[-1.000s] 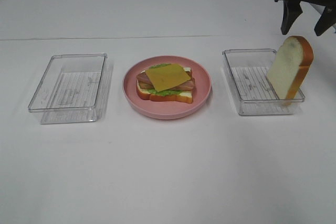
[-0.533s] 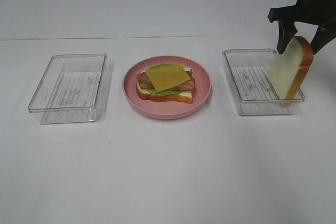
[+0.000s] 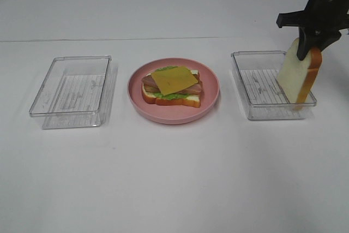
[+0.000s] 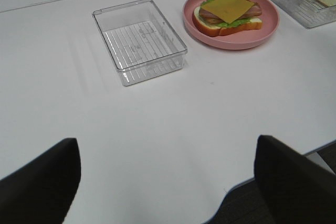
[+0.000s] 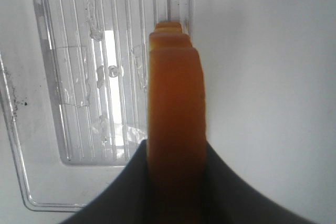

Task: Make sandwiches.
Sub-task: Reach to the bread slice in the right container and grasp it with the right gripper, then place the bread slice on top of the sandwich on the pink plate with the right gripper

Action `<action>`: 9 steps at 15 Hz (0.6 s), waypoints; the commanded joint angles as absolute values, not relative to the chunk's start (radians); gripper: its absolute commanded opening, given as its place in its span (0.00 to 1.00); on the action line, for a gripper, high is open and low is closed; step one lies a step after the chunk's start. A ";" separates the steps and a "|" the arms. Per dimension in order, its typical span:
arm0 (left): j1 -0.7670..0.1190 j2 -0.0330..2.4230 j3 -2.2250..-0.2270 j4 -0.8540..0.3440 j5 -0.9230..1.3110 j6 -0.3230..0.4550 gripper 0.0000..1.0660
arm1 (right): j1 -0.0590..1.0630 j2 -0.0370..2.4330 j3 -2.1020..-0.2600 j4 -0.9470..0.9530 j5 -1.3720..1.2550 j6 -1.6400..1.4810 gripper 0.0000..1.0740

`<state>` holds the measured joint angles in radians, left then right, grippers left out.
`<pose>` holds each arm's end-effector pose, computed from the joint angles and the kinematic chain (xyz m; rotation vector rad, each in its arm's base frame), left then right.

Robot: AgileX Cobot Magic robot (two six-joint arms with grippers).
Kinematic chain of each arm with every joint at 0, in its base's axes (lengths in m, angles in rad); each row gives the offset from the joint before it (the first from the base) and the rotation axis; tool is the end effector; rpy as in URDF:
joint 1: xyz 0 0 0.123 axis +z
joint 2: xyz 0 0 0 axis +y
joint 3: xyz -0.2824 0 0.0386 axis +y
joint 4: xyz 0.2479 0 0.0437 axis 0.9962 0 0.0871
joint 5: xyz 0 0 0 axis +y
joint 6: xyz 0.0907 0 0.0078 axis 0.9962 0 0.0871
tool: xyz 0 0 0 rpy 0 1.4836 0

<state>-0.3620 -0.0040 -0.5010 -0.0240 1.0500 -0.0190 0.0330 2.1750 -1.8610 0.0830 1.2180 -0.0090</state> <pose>-0.0055 0.0000 0.2783 0.3490 2.0087 -0.2684 0.4524 0.0220 0.2084 -0.0275 3.0141 0.1224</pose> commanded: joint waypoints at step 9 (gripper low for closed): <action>-0.364 -0.028 -0.499 -0.026 1.045 -0.019 0.80 | 0.031 2.016 -1.853 0.350 1.290 -0.098 0.00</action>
<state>-0.3620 -0.0040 -0.5010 -0.0240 1.0500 -0.0190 0.0310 2.0260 -1.8590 0.3260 1.2200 -0.0790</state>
